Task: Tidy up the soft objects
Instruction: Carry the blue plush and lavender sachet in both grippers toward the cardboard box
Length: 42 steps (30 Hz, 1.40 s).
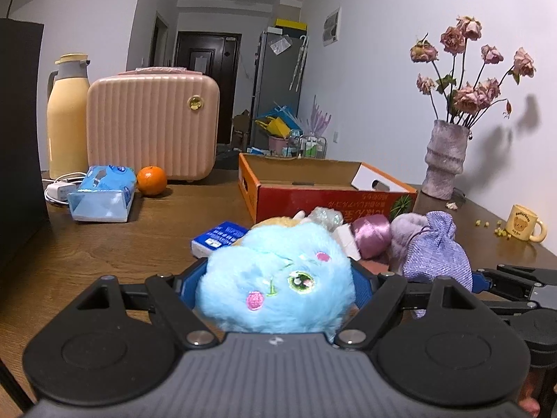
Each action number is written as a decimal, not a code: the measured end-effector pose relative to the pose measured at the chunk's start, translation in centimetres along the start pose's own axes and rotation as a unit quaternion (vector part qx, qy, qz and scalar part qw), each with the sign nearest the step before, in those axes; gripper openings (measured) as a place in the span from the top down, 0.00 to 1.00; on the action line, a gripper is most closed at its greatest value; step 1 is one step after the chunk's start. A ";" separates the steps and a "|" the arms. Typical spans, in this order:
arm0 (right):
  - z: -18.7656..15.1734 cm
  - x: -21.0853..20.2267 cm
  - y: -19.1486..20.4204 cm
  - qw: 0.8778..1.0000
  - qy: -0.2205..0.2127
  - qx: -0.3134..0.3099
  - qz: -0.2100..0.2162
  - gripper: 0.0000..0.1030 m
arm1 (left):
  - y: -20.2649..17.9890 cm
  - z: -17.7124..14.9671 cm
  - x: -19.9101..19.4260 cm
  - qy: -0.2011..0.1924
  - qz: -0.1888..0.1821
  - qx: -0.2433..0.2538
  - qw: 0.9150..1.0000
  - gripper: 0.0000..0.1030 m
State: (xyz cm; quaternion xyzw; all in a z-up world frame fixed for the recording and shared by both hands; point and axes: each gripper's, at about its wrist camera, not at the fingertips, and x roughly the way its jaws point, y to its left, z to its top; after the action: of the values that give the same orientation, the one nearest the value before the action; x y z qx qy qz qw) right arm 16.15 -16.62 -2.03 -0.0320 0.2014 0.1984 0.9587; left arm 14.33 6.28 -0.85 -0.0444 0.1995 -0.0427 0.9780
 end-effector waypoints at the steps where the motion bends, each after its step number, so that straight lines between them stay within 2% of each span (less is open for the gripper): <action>1: 0.2 -0.3 0.0 1.000 -0.005 -0.002 0.001 0.59 | -0.2 0.2 -0.1 -0.003 -0.001 -0.001 1.000 0.21; 9: 2.3 -2.5 -1.0 0.999 -0.052 -0.012 -0.007 0.59 | -2.0 1.8 -0.8 -0.025 -0.010 -0.010 1.000 0.21; 21: 4.7 -2.5 -4.4 0.996 -0.084 -0.013 -0.030 0.59 | -5.0 4.5 0.4 -0.043 -0.010 -0.022 0.999 0.21; 42: 8.4 3.0 -11.2 0.994 -0.095 0.007 -0.055 0.59 | -8.7 8.8 7.2 -0.052 0.017 -0.040 0.998 0.21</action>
State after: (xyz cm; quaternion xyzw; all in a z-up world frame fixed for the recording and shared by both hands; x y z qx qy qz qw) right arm 26.17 -24.60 4.27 -0.0171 0.1087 0.1462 0.9831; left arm 23.82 -2.47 5.34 -0.0826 0.1510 -0.0157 0.9849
